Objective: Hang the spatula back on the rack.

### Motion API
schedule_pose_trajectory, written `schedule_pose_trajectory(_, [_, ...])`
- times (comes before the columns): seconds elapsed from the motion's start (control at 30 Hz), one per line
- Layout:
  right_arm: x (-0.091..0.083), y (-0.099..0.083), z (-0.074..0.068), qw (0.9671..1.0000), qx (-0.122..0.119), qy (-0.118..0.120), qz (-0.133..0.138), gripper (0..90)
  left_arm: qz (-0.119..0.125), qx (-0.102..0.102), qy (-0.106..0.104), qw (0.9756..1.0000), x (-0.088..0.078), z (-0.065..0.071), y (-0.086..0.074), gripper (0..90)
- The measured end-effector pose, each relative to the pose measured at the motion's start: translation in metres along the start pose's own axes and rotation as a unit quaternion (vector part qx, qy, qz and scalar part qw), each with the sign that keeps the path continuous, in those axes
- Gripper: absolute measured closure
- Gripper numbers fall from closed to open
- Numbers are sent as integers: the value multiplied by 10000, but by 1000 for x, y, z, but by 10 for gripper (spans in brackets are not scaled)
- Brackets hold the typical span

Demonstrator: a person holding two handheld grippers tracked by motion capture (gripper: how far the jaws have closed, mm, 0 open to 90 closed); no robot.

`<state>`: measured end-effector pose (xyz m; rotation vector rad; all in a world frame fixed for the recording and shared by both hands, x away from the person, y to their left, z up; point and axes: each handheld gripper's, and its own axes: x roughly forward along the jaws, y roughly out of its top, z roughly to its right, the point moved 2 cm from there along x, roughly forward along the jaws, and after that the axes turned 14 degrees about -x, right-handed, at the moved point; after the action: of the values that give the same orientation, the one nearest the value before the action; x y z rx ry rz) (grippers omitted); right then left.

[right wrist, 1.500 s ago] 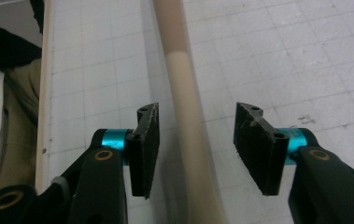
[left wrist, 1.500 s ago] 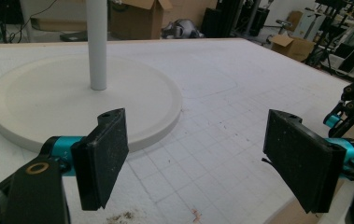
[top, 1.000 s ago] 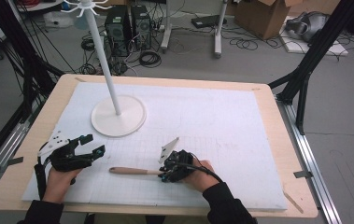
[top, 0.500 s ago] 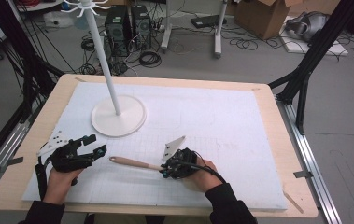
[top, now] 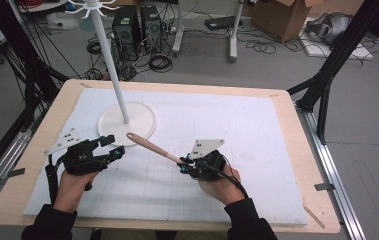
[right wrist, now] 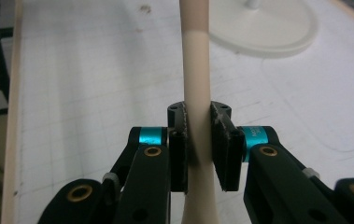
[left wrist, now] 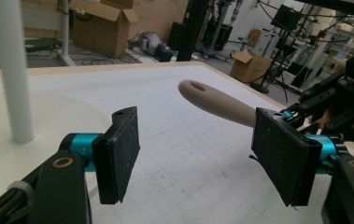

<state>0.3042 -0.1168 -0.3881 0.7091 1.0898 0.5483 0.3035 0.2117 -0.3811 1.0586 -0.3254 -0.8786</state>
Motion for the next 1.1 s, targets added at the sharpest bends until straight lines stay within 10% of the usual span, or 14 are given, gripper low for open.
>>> schedule_pose_trajectory(0.6, [-2, 21, 5, 9937, 380, -491, 928, 781, -289, -133, -479, 9983, 55, 38, 31, 334])
schedule_pose_trajectory(1.1, [6, 27, -2, 9915, 487, -762, 930, 781, -237, -290, -530, 9979, 63, 40, 40, 559])
